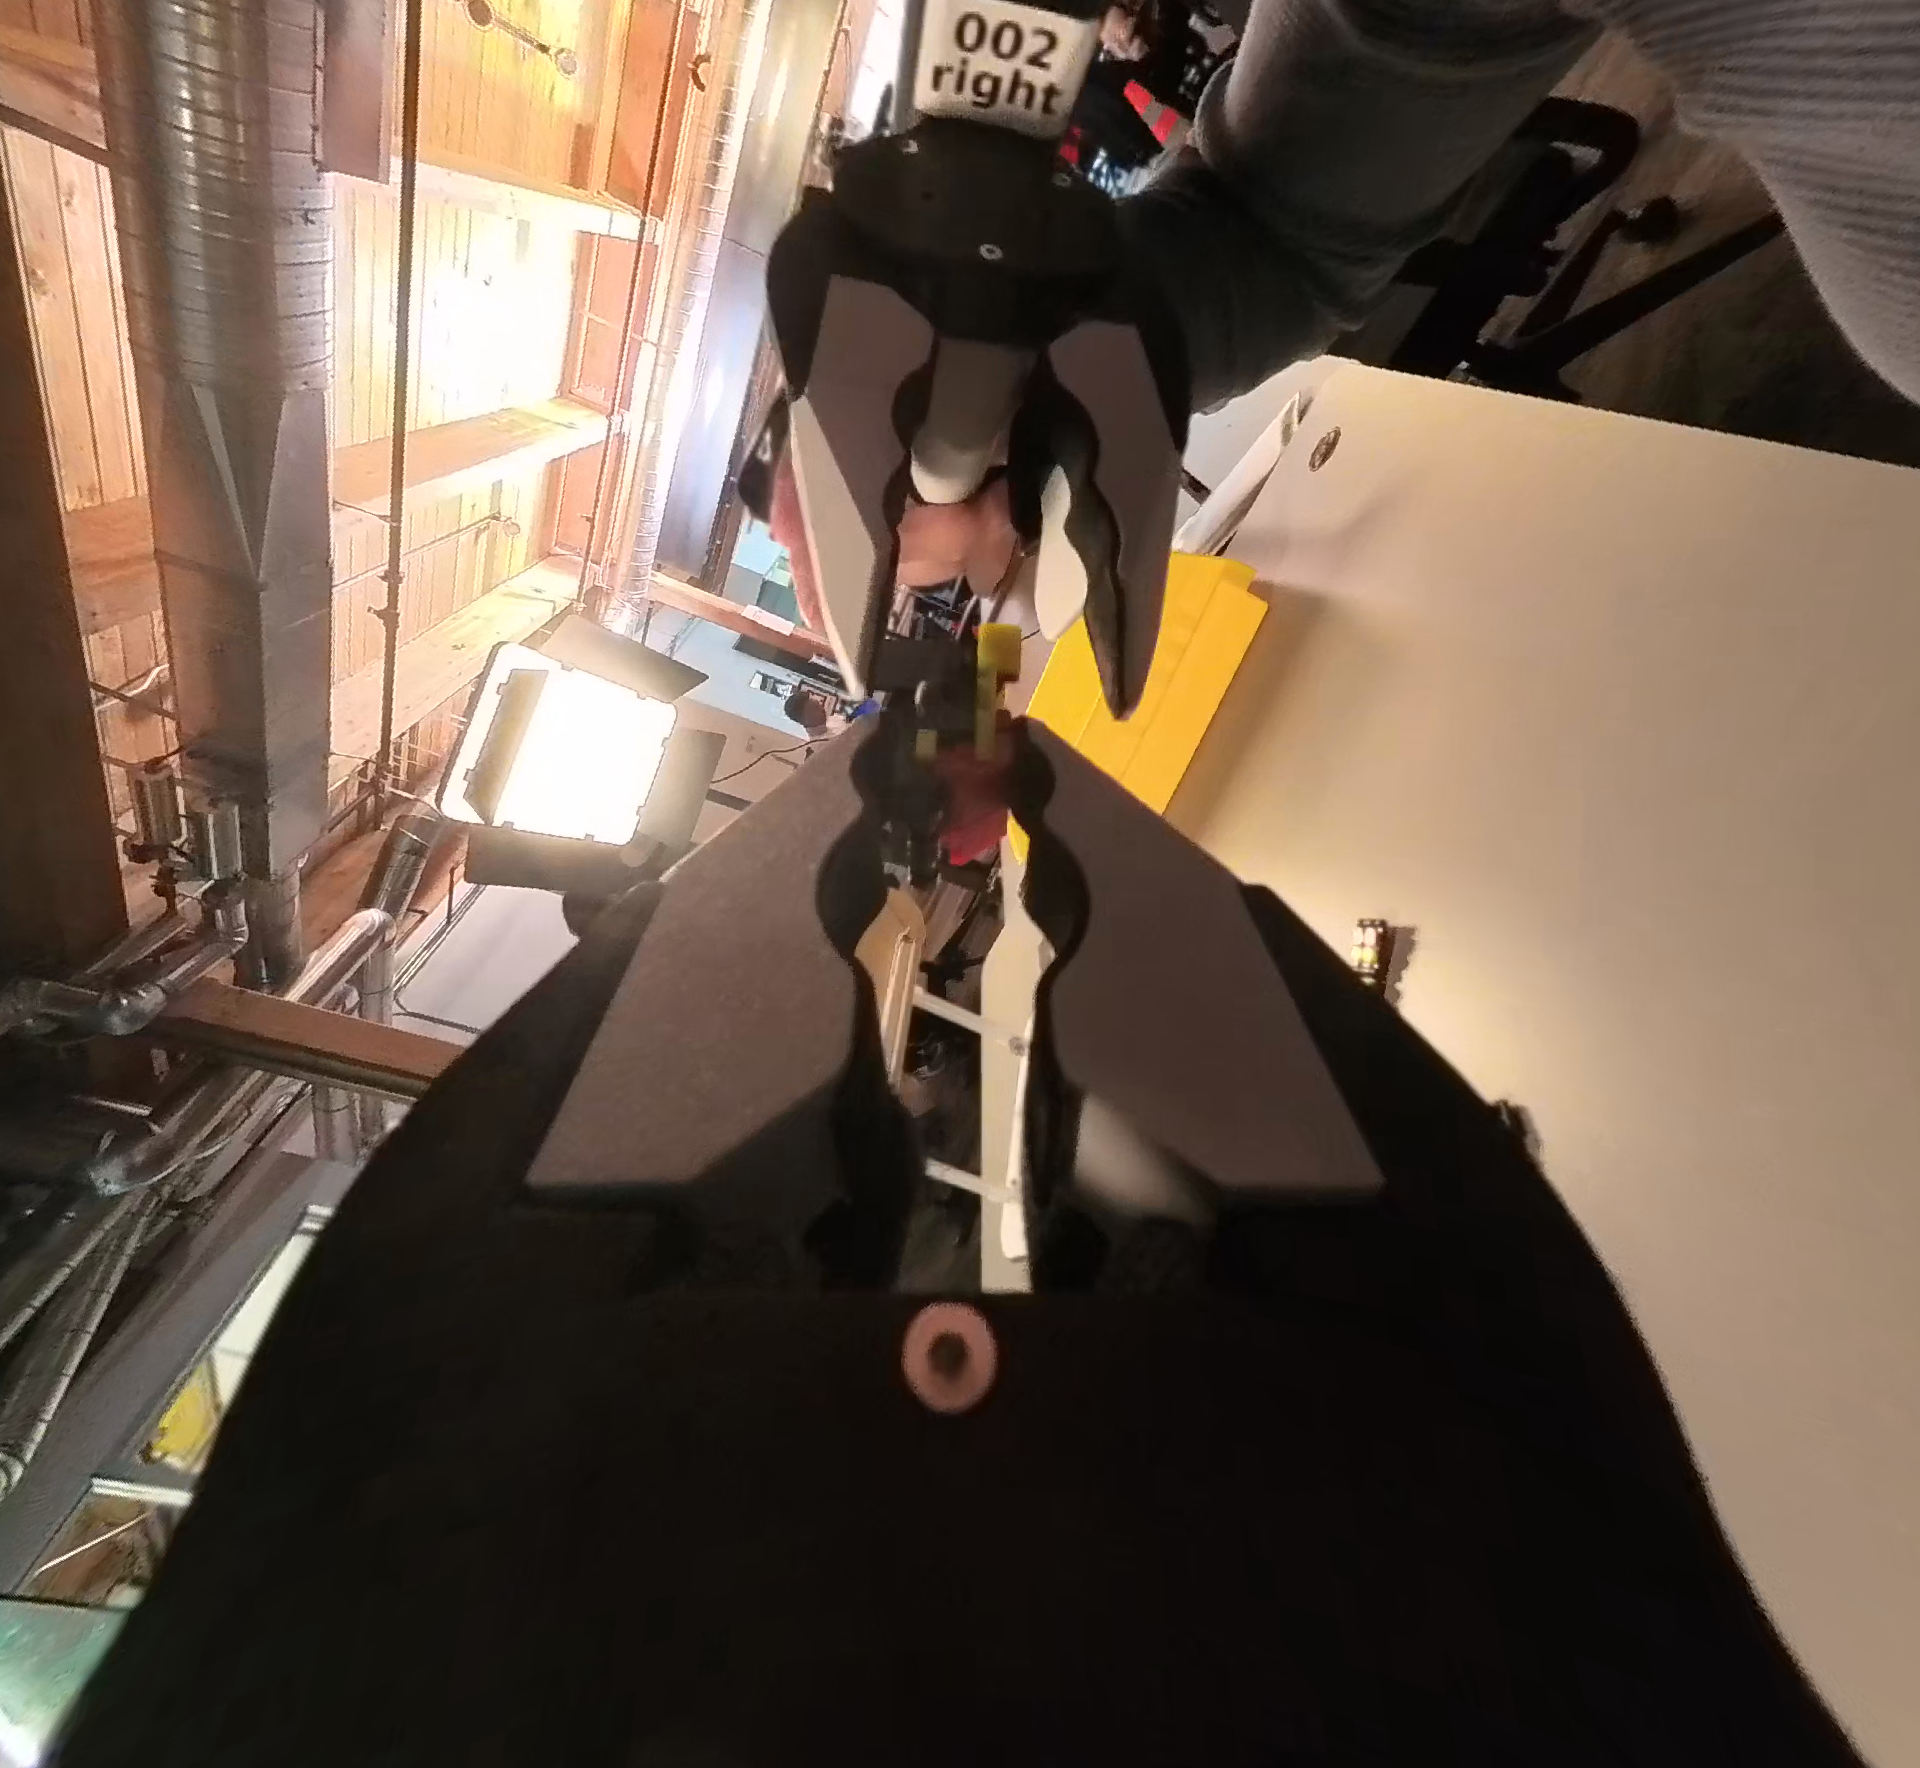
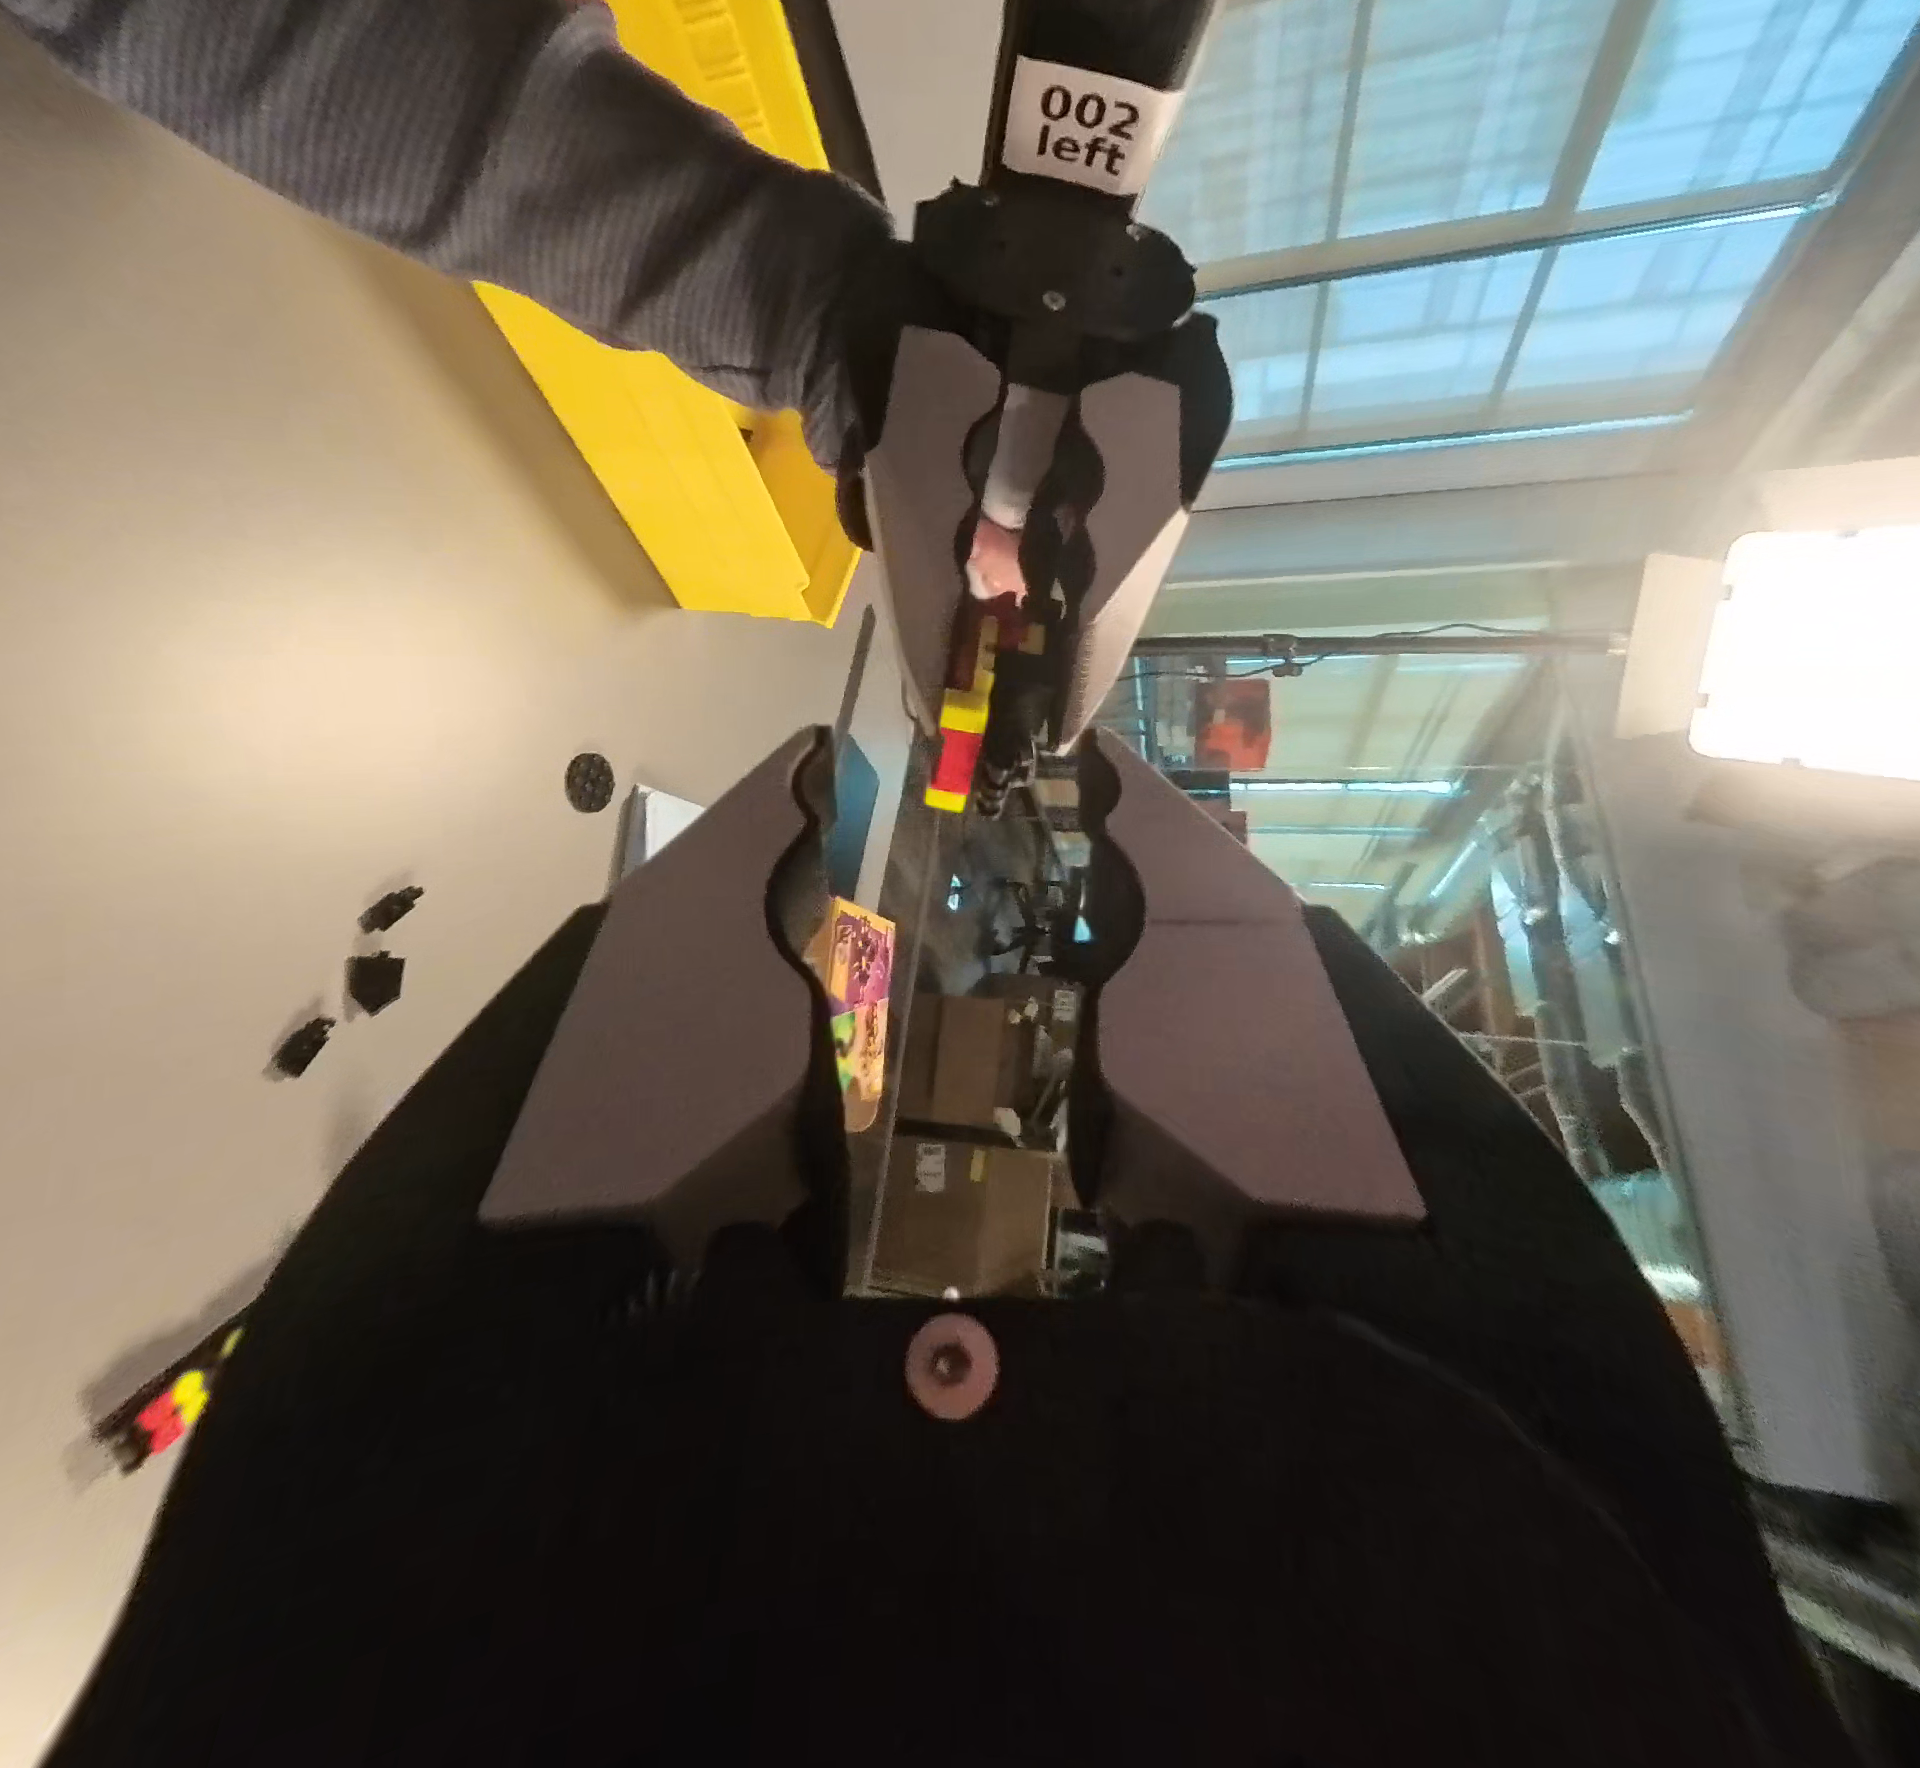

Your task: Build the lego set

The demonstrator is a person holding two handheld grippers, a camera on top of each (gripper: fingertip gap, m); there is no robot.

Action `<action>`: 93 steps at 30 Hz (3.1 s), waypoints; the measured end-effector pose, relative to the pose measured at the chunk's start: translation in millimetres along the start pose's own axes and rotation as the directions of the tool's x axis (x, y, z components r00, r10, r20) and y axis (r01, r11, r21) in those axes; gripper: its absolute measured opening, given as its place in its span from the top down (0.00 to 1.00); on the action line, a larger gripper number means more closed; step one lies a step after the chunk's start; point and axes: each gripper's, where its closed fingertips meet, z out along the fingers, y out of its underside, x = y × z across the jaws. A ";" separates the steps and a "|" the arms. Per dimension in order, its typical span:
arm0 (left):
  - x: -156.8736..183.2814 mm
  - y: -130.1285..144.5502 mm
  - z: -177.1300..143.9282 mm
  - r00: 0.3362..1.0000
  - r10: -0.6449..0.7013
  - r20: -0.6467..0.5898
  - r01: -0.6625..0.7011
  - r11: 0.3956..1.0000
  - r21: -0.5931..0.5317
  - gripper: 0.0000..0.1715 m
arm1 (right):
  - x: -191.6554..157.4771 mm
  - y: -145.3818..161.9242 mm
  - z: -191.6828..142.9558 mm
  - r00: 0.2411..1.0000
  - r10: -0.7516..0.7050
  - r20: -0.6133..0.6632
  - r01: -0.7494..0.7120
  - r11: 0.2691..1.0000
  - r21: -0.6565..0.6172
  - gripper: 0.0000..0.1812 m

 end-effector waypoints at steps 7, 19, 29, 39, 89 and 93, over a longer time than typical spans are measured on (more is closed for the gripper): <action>-6.4 2.2 -0.1 0.999 -0.038 0.034 0.038 0.999 -0.007 0.89 | 10.9 4.5 5.8 0.996 0.008 -0.087 -0.011 0.999 -0.030 0.83; -19.3 17.8 -0.8 0.992 0.018 0.126 -0.001 0.991 -0.134 0.89 | 25.1 29.5 12.8 0.986 0.022 -0.167 -0.061 0.972 -0.226 0.84; -21.0 33.7 4.1 0.988 0.072 0.140 -0.034 0.966 -0.255 0.89 | 22.0 57.3 23.5 0.979 -0.135 -0.150 0.054 0.892 -0.450 0.83; -20.3 34.8 4.5 0.987 0.084 0.135 -0.045 0.962 -0.269 0.89 | 23.1 63.6 31.7 0.978 -0.161 -0.132 0.079 0.873 -0.481 0.88; -19.4 30.6 5.8 0.991 0.074 0.115 -0.038 0.957 -0.287 0.88 | 24.3 56.9 29.1 0.946 -0.275 -0.171 0.184 0.891 -0.415 0.89; -19.5 32.1 6.3 0.990 0.074 0.116 -0.038 0.956 -0.290 0.88 | 25.2 58.3 28.9 0.930 -0.318 -0.182 0.215 0.875 -0.434 0.89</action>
